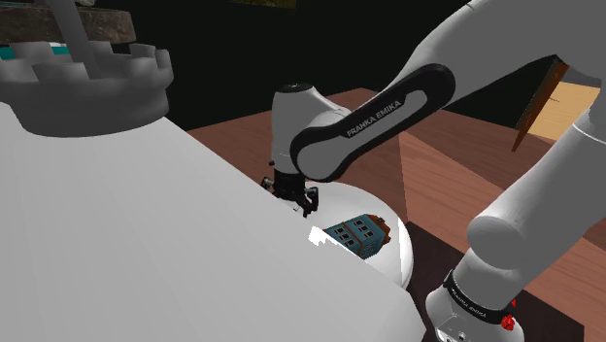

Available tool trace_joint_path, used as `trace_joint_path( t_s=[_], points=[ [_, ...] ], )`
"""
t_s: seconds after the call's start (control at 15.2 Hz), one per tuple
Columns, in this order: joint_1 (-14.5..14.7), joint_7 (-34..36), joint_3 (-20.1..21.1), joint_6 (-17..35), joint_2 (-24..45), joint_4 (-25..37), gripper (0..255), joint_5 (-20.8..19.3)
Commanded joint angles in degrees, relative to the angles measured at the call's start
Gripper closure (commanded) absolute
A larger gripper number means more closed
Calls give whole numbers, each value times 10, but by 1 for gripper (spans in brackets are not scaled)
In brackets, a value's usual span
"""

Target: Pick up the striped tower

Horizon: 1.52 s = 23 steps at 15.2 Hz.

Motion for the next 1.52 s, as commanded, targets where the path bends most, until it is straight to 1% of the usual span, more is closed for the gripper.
trace_joint_path(
  t_s=[0.0, 0.07, 0.2, 0.26, 0.86, 1.12, 1.45],
  points=[
    [-3, 14, 4, 18, 16, -6, 0, -17],
    [-5, 25, 6, 30, 30, -10, 0, -31],
    [-4, 24, 6, 30, 30, -10, 0, -31],
    [-5, 22, 5, 29, 28, -10, 255, -29],
    [-4, 25, 6, 30, 30, -10, 255, -31],
    [0, -1, 1, -2, -3, 1, 255, 3],
    [6, -25, -10, -45, -38, 17, 255, 34]
  ],
)
